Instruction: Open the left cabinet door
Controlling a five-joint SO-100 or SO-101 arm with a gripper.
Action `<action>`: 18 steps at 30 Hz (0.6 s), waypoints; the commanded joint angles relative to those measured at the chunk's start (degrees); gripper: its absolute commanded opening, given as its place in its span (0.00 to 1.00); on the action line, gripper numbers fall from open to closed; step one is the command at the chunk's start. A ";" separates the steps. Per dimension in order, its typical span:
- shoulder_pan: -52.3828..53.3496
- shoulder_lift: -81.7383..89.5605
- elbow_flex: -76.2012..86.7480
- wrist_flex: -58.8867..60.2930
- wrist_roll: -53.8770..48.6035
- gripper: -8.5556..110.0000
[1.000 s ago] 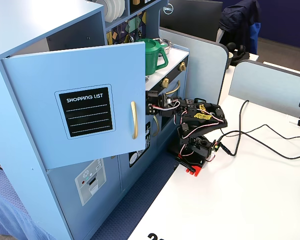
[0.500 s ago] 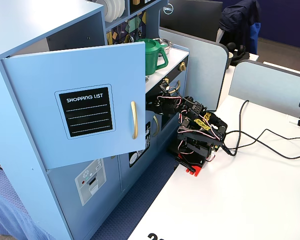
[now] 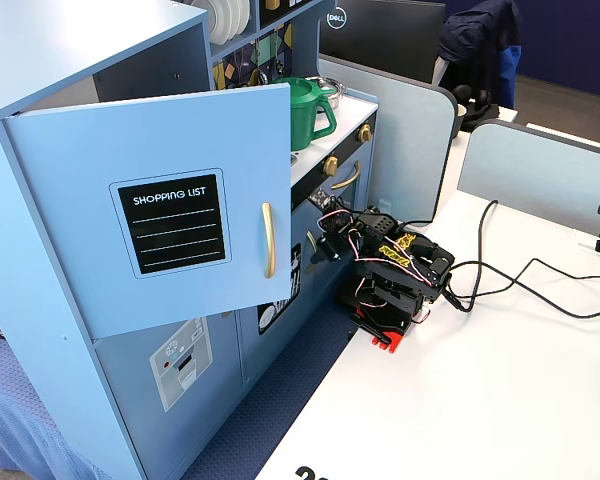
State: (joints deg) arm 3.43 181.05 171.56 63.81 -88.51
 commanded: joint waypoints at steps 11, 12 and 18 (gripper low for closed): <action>2.11 1.05 0.18 23.91 -0.44 0.07; 1.85 1.05 0.18 23.99 -0.44 0.07; 1.93 1.05 0.18 23.99 0.09 0.07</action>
State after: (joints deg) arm 5.19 182.55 171.39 77.70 -90.00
